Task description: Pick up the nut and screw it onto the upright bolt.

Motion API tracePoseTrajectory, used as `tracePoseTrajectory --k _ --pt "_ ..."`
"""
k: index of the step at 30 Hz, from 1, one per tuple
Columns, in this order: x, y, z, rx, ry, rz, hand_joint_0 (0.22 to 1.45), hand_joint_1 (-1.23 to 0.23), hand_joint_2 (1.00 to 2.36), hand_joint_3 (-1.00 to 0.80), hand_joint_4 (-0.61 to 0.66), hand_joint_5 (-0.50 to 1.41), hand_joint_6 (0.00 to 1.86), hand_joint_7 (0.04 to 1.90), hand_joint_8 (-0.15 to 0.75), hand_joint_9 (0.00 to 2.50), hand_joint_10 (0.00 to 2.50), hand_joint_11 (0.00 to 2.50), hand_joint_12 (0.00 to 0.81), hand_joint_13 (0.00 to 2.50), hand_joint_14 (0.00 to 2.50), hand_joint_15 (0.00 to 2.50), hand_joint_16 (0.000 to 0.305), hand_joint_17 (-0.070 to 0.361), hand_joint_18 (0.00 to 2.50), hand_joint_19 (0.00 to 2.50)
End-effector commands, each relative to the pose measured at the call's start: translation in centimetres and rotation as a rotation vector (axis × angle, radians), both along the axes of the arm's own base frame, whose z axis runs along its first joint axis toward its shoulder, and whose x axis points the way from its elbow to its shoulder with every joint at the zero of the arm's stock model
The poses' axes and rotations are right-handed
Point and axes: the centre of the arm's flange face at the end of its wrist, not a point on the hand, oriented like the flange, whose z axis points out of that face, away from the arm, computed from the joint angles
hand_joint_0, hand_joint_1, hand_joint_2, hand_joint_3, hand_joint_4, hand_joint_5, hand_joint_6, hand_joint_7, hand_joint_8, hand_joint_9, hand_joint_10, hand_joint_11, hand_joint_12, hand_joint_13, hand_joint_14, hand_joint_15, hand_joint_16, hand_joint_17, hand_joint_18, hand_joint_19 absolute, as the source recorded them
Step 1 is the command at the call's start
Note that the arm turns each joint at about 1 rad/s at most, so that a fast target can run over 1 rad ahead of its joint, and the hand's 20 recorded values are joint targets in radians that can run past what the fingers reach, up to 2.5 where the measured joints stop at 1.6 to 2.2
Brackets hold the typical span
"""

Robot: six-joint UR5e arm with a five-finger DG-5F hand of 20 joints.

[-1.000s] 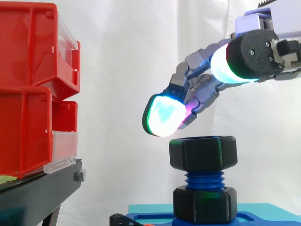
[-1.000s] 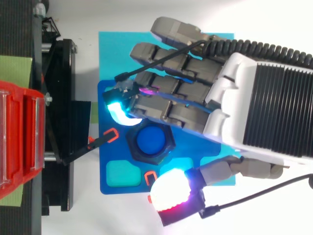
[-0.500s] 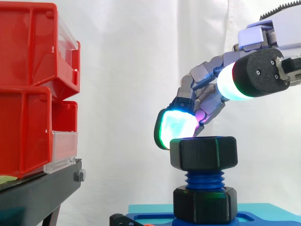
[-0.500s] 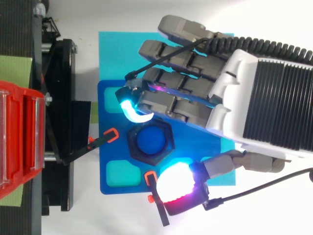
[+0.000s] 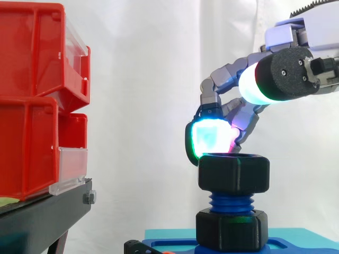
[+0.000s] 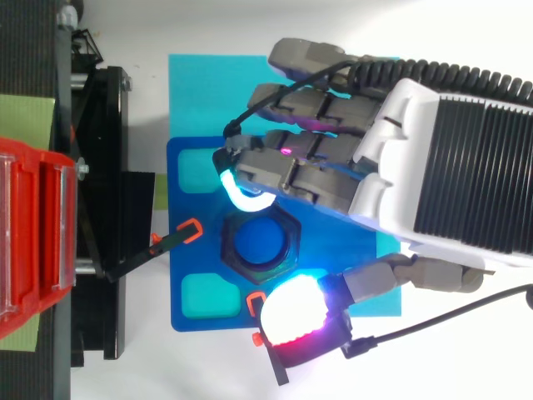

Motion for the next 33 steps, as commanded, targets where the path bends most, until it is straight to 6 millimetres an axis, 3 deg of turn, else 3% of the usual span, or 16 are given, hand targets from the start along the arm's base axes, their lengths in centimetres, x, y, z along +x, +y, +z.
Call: tracePoseTrajectory --k 1,8,14,17,21,23,25,29,33 --pt "0.0 -0.2 0.0 -0.001 0.001 -0.002 0.50 -0.24 1.00 -0.50 0.19 0.03 0.50 1.33 0.254 0.88 0.00 0.00 0.249 0.67 0.00 0.00 0.023 0.051 0.33 0.00" --pt "-0.1 -1.4 -0.1 -0.011 0.011 -0.017 0.50 -0.26 1.00 -0.50 0.16 0.07 0.50 1.38 0.252 1.07 0.00 0.00 0.223 0.78 0.00 0.00 0.020 0.046 0.46 0.00" --pt "-0.5 -2.8 -0.3 -0.019 0.041 -0.035 0.52 -0.31 1.00 -0.50 0.12 0.11 0.50 1.42 0.219 1.40 0.00 0.00 0.149 1.06 0.00 0.00 0.012 0.028 0.85 0.12" --pt "-0.7 -3.2 -0.5 -0.025 0.064 -0.039 0.52 -0.32 1.00 -0.50 0.10 0.11 0.51 1.41 0.202 1.45 0.00 0.00 0.139 1.12 0.00 0.00 0.011 0.025 0.91 0.15" --pt "-1.1 -3.9 -0.6 -0.028 0.088 -0.046 0.51 -0.31 1.00 -0.50 0.13 0.09 0.50 1.38 0.223 1.37 0.00 0.00 0.162 1.06 0.00 0.00 0.014 0.032 0.84 0.13" --pt "-1.0 -4.2 -0.6 -0.027 0.085 -0.049 0.51 -0.29 1.00 -0.50 0.21 0.03 0.50 1.18 0.245 1.26 0.00 0.00 0.183 0.99 0.00 0.00 0.017 0.039 0.77 0.12" --pt "-1.0 -4.3 -0.4 -0.025 0.079 -0.047 0.50 -0.29 1.00 -0.50 0.23 0.01 0.50 1.12 0.250 1.24 0.00 0.00 0.190 0.96 0.00 0.00 0.019 0.042 0.73 0.11" --pt "0.1 -4.8 2.8 -0.009 0.016 -0.038 0.49 -0.28 1.00 -0.50 0.26 -0.03 0.50 0.99 0.252 1.14 0.00 0.00 0.205 0.90 0.00 0.00 0.021 0.047 0.67 0.12" --pt "0.5 -4.9 4.0 -0.002 -0.015 -0.029 0.49 -0.27 1.00 -0.50 0.26 -0.05 0.50 0.90 0.250 1.07 0.00 0.00 0.216 0.86 0.00 0.00 0.023 0.051 0.62 0.11"
